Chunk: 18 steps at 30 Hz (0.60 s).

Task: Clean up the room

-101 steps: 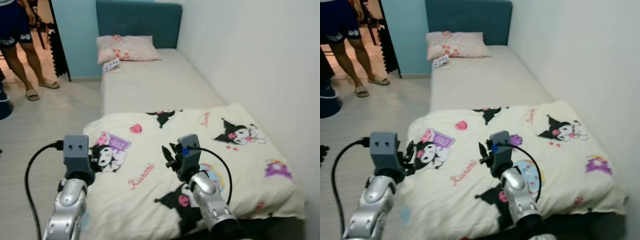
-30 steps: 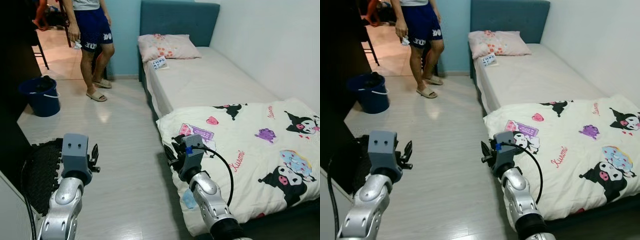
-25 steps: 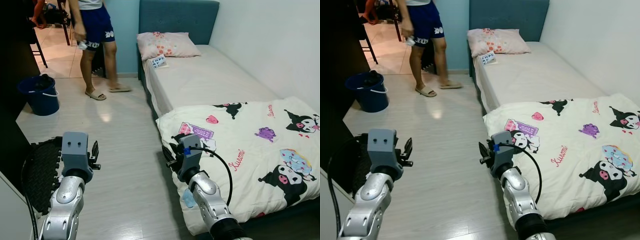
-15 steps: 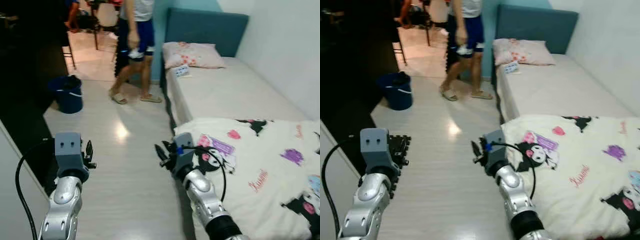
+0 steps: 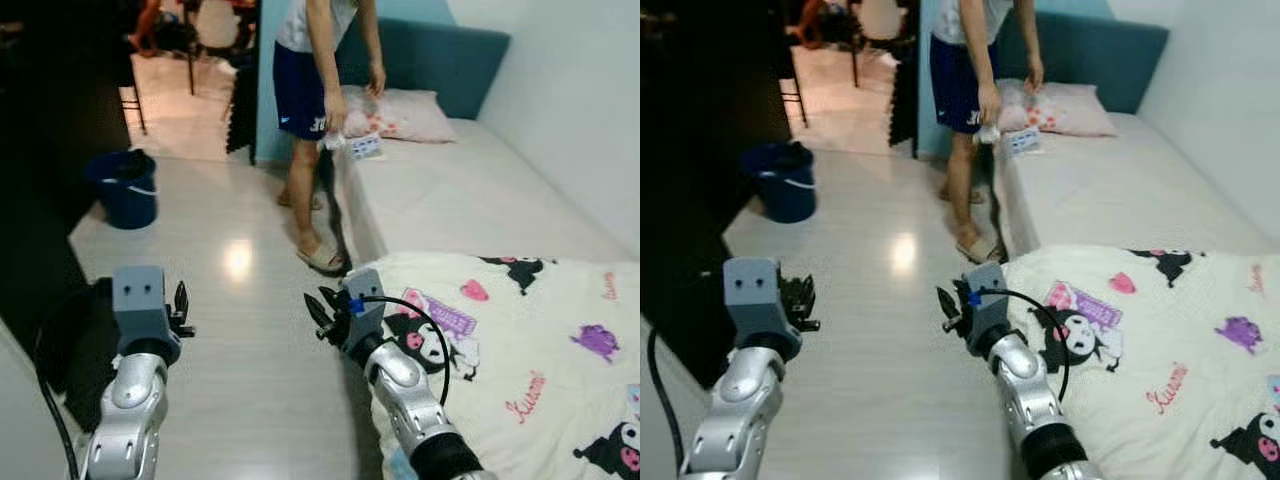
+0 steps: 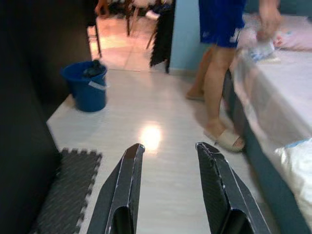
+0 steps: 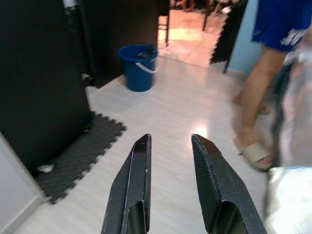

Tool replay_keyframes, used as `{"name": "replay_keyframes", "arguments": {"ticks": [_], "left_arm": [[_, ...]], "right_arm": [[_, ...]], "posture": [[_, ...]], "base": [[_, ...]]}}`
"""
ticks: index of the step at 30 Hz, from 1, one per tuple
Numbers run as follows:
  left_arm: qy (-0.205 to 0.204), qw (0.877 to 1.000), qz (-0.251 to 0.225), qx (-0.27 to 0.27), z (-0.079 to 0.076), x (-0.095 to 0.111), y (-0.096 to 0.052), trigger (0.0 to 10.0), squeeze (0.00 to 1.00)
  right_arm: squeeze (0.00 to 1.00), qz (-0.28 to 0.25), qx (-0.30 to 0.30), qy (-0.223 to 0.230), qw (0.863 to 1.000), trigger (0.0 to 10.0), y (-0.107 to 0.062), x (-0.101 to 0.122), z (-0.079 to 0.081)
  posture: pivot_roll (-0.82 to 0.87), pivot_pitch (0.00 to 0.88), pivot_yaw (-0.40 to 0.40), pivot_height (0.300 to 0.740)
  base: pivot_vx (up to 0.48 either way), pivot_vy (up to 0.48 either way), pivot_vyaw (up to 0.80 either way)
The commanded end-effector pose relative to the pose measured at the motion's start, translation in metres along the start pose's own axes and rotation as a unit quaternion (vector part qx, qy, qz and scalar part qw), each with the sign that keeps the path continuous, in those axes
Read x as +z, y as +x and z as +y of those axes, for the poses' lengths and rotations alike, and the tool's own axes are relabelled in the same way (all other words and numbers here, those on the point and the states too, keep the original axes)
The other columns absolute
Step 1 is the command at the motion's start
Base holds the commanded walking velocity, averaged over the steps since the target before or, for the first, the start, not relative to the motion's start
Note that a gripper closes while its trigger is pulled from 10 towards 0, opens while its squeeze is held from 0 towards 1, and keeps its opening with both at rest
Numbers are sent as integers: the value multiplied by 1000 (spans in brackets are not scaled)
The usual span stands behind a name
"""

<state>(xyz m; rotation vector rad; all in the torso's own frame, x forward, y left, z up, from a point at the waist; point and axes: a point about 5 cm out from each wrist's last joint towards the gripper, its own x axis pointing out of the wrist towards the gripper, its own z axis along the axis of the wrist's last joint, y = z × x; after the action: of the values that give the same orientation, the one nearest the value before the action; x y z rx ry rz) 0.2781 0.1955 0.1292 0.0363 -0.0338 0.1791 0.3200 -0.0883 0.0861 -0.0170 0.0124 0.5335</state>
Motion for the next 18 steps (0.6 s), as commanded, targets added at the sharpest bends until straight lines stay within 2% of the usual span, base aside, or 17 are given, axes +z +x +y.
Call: {"name": "replay_keyframes", "arguments": {"ticks": [1,8,18], "left_arm": [[1,1000,6,-8,-6,-3,0,10000,0],[3,1000,17,-15,-8,-7,3,10000,0],[14,999,23,-37,-10,-11,11,10000,0]], "right_arm": [[0,10,-8,-8,1000,10000,-2,-5,-4],[0,20,-21,-10,1000,10000,-2,-7,-6],[0,25,-48,8,998,10000,-1,-12,-8]], "posture": [[138,0,-120,740],[143,0,-119,740],[137,0,-109,740]], "base": [[394,0,500],[404,0,714],[408,0,0]]}}
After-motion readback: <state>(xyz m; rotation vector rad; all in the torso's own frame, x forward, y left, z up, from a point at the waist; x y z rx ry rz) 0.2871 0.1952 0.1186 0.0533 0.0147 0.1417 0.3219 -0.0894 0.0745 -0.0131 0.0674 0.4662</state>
